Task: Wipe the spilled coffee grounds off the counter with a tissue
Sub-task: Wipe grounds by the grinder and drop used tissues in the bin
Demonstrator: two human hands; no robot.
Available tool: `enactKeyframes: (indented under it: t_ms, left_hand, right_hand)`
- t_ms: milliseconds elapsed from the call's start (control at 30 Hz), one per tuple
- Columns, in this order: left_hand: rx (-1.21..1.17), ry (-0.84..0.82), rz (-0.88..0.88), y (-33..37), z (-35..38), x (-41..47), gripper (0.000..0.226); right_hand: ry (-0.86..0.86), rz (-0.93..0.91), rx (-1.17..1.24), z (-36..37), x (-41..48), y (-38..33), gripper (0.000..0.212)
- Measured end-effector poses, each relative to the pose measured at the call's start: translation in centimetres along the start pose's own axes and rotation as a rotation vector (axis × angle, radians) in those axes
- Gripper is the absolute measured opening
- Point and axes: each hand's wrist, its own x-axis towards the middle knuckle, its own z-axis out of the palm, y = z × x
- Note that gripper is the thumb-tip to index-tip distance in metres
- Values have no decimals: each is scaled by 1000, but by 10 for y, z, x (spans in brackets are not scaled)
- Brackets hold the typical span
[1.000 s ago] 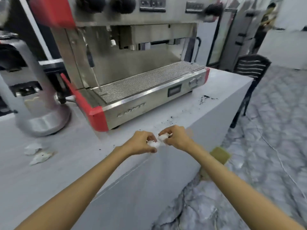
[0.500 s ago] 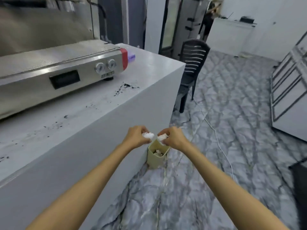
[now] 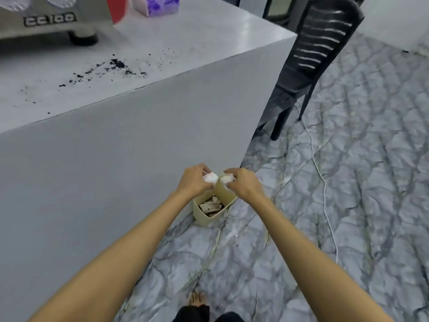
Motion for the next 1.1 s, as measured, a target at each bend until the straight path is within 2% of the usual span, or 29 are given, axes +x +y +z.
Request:
enactKeyframes:
  t_ms: [67, 233, 333, 433, 533, 733, 1100]
  left_hand:
    - [-9, 33, -36, -17, 28, 29, 42]
    - [-10, 81, -119, -68, 103, 97, 39]
    - [-9, 109, -156, -94, 140, 133, 47]
    - [43, 107, -183, -107, 158, 160, 58]
    - [66, 103, -230, -103, 156, 167, 56]
    - [22, 129, -269, -39, 107, 138, 44]
    - [81, 310, -226, 148, -87, -4, 43]
  right_hand:
    - [-12, 7, -3, 16, 30, 24, 45]
    - [-41, -3, 44, 71, 107, 83, 34]
    - [-62, -46, 53, 102, 151, 111, 37]
    - [-72, -82, 40, 115, 182, 130, 38]
    - [-79, -97, 35, 106, 195, 139, 32]
    - [-159, -178, 43, 32, 177, 105, 27]
    - [-241, -560, -20, -154, 70, -77, 27]
